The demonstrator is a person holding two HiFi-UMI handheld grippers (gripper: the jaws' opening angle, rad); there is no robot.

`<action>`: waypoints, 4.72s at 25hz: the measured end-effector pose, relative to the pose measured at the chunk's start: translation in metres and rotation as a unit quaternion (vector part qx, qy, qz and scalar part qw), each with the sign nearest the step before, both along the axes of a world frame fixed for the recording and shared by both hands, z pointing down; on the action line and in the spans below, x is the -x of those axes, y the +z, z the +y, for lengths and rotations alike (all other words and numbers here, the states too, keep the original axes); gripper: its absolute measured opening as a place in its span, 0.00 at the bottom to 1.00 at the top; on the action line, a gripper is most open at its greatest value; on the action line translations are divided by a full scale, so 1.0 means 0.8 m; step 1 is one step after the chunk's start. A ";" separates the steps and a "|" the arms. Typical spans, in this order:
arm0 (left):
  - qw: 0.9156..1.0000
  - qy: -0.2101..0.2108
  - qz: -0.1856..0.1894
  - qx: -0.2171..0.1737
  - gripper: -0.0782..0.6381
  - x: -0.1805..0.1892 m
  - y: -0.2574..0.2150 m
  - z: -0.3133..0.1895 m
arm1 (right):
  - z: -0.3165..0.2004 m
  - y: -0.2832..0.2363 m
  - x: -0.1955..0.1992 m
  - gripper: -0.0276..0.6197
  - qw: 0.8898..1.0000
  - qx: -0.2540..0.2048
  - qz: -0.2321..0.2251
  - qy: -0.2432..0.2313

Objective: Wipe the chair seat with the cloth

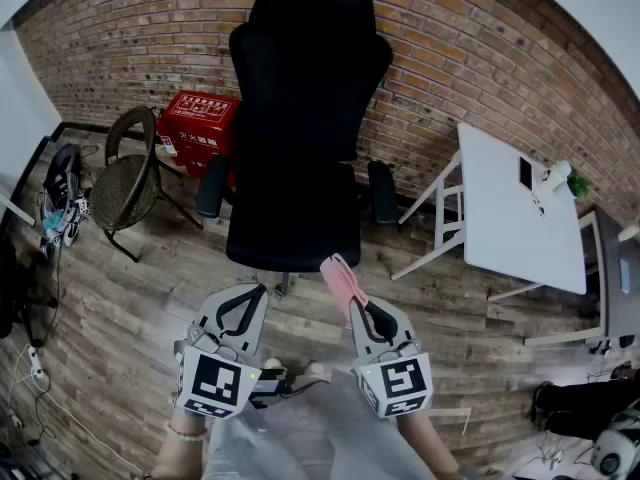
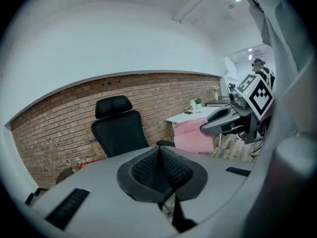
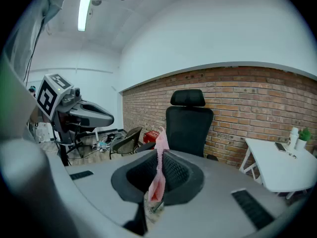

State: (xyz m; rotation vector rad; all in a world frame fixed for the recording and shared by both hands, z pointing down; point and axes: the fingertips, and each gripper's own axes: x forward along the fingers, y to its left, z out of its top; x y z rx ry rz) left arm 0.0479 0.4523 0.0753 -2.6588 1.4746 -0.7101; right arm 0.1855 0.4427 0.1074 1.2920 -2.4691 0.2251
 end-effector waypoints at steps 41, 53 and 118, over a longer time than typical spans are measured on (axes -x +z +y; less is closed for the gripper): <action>0.999 0.028 -0.025 -0.024 0.13 0.099 0.014 -0.068 | -0.048 0.017 0.078 0.12 0.999 0.005 -0.006 0.053; 0.999 -0.010 -0.034 -0.005 0.13 0.097 0.045 -0.217 | -0.209 0.061 0.080 0.12 0.999 0.039 -0.006 0.001; 0.993 0.023 -0.029 0.108 0.13 0.095 0.464 -0.716 | -0.831 0.553 -0.043 0.12 0.932 0.121 0.204 0.272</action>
